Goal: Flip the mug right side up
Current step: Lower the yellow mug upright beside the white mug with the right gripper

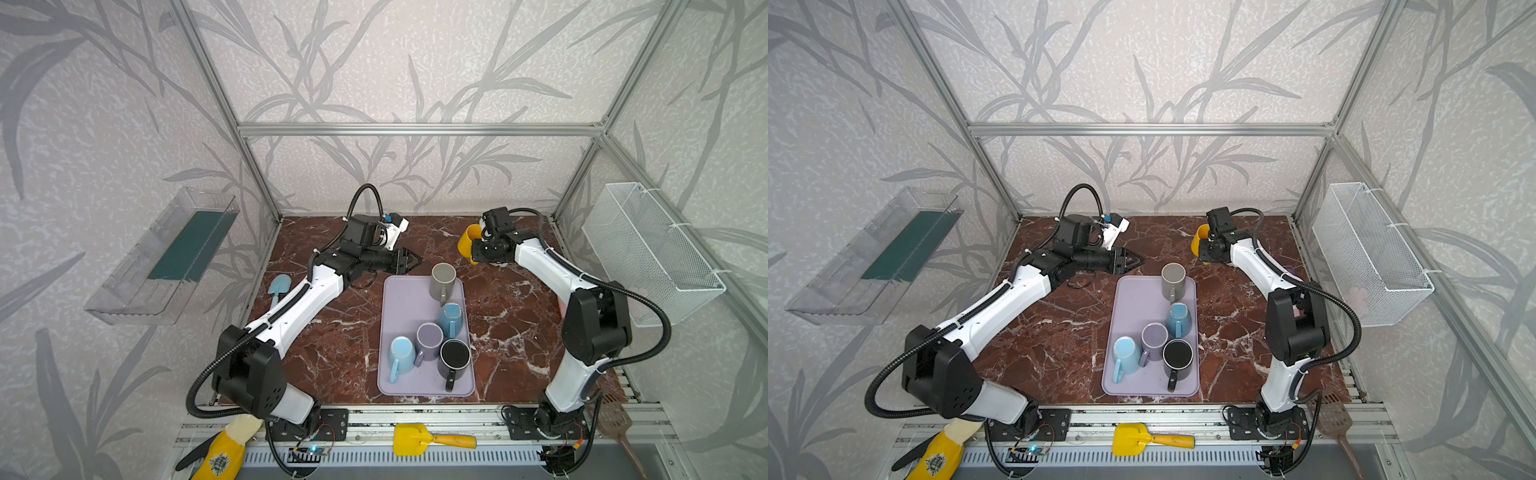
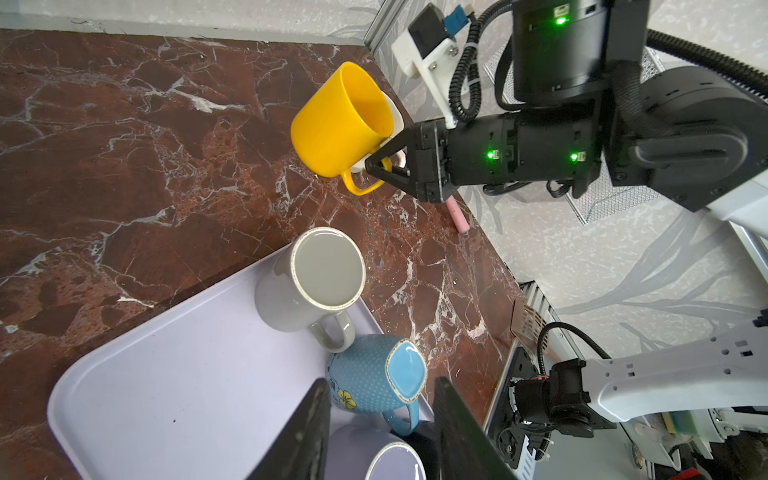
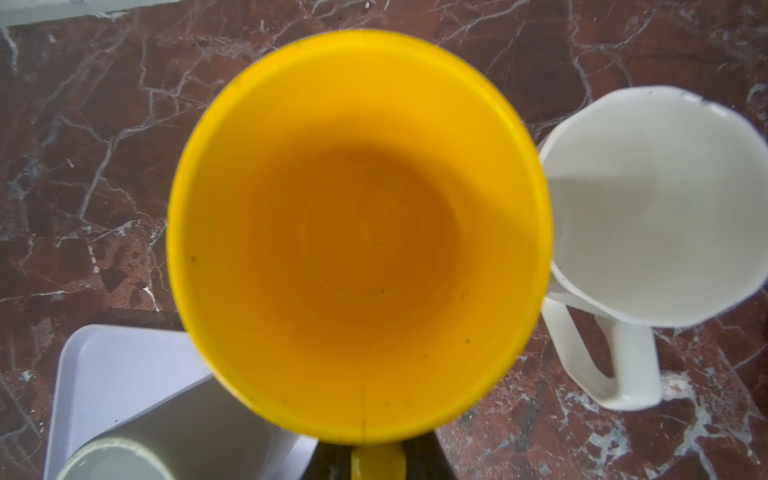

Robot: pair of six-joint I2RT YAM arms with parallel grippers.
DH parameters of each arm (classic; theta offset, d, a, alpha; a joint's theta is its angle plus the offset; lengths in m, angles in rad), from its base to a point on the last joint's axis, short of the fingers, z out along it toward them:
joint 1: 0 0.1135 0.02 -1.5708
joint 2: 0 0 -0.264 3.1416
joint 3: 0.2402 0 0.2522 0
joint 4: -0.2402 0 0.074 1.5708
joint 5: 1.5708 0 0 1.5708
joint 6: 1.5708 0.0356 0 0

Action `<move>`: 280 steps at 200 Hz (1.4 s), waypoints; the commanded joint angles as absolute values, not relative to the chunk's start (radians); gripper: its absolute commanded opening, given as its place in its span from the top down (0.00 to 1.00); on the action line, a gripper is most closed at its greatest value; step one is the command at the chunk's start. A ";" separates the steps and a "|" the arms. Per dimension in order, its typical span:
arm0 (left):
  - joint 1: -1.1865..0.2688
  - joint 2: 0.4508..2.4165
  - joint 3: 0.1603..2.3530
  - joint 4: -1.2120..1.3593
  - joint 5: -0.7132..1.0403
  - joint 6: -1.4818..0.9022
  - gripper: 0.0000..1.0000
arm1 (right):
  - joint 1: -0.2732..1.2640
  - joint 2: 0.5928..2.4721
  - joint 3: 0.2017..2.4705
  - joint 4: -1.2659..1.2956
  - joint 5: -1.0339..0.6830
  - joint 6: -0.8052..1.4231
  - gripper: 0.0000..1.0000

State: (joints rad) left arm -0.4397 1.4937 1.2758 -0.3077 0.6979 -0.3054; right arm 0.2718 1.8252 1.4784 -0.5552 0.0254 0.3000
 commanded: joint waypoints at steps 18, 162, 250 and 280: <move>-0.448 1.491 1.297 -0.336 0.694 -0.269 0.57 | 0.268 1.861 1.556 -0.548 0.070 0.288 1.00; -0.462 1.508 1.339 -0.405 0.662 -0.224 0.57 | 0.262 2.011 1.670 -0.623 0.118 0.298 1.00; -0.469 1.524 1.356 -0.423 0.655 -0.212 0.57 | 0.259 2.039 1.686 -0.637 0.130 0.300 1.00; -0.472 1.531 1.356 -0.429 0.655 -0.211 0.57 | 0.259 2.051 1.703 -0.655 0.138 0.303 1.00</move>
State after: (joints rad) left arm -0.4652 1.5200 1.3251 -0.4015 0.6571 -0.2359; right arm 0.2649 2.0403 1.6508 -0.6659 0.1085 0.2981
